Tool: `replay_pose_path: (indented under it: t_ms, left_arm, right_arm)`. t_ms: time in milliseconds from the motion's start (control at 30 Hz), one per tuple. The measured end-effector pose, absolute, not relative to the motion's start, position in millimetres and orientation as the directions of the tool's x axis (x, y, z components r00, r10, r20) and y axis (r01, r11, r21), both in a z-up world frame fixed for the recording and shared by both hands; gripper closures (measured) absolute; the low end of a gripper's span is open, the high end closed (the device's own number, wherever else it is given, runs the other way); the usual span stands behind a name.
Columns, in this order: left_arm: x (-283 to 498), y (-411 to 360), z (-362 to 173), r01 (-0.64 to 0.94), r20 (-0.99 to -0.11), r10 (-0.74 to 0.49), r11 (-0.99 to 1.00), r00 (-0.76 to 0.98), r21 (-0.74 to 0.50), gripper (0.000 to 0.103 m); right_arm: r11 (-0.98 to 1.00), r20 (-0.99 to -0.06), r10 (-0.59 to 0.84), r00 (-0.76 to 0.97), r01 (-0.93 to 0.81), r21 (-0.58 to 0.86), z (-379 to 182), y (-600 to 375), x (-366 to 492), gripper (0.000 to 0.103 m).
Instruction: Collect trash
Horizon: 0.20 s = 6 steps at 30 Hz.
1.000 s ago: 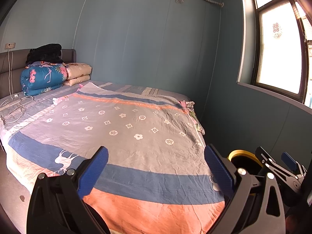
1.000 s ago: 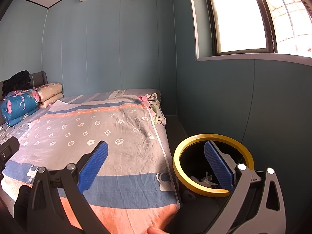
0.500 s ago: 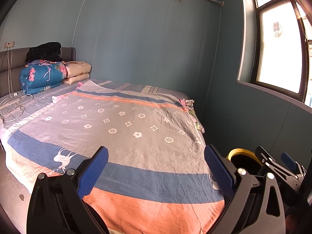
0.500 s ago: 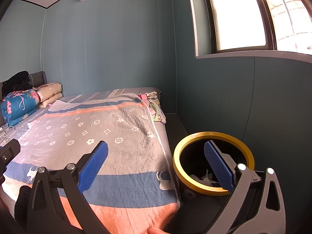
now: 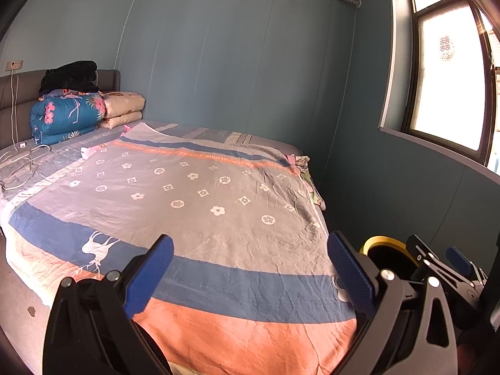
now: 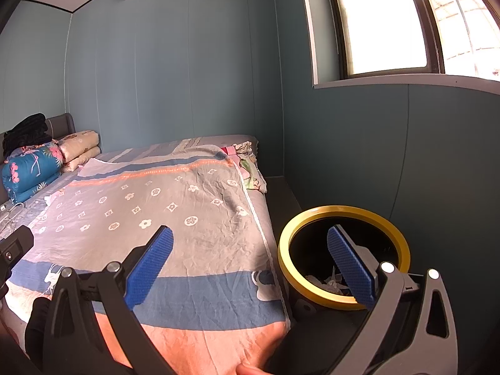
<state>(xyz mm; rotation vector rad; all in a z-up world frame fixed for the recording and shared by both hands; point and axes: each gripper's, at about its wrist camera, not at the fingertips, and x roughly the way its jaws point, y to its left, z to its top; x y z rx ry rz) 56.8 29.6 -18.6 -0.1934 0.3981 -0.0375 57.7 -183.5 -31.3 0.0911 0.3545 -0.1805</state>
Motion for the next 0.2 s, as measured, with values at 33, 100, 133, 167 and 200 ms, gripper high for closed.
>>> replay_pose_path:
  t_ms: [33, 100, 133, 167, 200]
  left_arm:
    - [56.9, 29.2, -18.6, -0.002, -0.384, -0.074, 0.981, 0.92, -0.196, 0.008]
    - [57.2, 29.0, -19.2, -0.006, -0.387, -0.07, 0.981, 0.919, -0.194, 0.008]
    - [57.6, 28.6, -19.4, -0.007, -0.388, -0.069, 0.981, 0.919, -0.192, 0.008]
    - [58.5, 28.3, -19.2, -0.007, -0.389, -0.069, 0.981, 0.918, -0.192, 0.008]
    - [58.5, 28.0, -19.4, -0.007, -0.39, -0.07, 0.981, 0.918, -0.192, 0.008]
  right_arm:
    - [0.98, -0.354, -0.159, 0.922, 0.191, 0.058, -31.5, -183.9, 58.3, 0.008]
    - [0.98, -0.356, -0.158, 0.921, 0.191, 0.059, -32.2, -184.3, 58.7, 0.008]
    - [0.98, -0.356, -0.159, 0.921, 0.192, 0.059, -32.6, -184.2, 58.4, 0.008]
    - [0.98, -0.356, -0.159, 0.921, 0.192, 0.059, -32.6, -184.3, 58.5, 0.008]
    - [0.98, -0.356, -0.159, 0.921, 0.191, 0.059, -32.6, -184.6, 58.8, 0.008]
